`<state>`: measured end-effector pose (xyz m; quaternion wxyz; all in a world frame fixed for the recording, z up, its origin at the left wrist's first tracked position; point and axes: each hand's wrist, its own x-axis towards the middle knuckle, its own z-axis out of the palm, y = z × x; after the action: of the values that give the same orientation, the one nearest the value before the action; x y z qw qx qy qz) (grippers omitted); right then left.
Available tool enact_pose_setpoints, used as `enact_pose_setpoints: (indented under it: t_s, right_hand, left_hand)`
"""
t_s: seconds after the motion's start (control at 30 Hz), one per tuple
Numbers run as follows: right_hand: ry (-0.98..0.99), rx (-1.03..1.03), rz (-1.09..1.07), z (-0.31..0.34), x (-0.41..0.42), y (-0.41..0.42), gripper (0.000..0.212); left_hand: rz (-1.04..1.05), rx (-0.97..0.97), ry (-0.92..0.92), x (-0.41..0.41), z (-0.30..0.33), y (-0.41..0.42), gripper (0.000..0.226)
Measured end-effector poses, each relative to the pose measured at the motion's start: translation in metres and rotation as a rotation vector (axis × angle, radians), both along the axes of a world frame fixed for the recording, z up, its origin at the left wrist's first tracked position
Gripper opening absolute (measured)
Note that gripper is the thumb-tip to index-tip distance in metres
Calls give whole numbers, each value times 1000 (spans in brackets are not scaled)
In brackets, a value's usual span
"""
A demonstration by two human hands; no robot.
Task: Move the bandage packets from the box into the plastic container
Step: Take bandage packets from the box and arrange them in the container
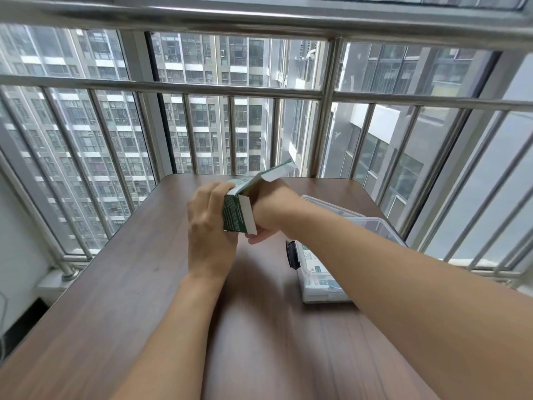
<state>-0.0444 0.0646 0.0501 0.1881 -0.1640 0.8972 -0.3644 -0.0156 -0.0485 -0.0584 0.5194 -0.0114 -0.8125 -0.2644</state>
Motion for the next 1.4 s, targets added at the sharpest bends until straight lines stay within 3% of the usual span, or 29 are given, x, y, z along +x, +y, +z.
enact_pose_setpoints:
  t_s: [0.17,0.37,0.47,0.57,0.7,0.83,1.03,1.3,1.4]
  right_hand:
    - [-4,-95,-77,2,6,0,19]
    - [-185,-190,-198,-2,-6,1,25]
    - [-102,-240,-130,4,-2,12,19]
    - [11,-312,-70,14,6,28,30]
    - [74,-329,-12,24,11,47,32]
    - [125,-347,34,33,15,70,31]
    - [176,-378,32,28,12,108,29]
    - [36,-548,21,14,12,135,30]
    - [4,-618,8,8,16,139,30]
  left_hand:
    - [30,-21,-24,0,0,-1,64]
    - [32,18,-24,0,0,-2,65]
    - [25,100,-7,-1,0,-5,62]
    - [9,151,7,-2,0,-6,59]
    - [-44,341,-12,-1,4,-6,72]
    - [-217,552,-117,-3,-1,-12,79]
    - [-367,671,-293,-9,-6,-11,82]
    - [-356,719,-480,-10,-11,-16,78]
    - [-338,703,-491,-2,-1,-12,93]
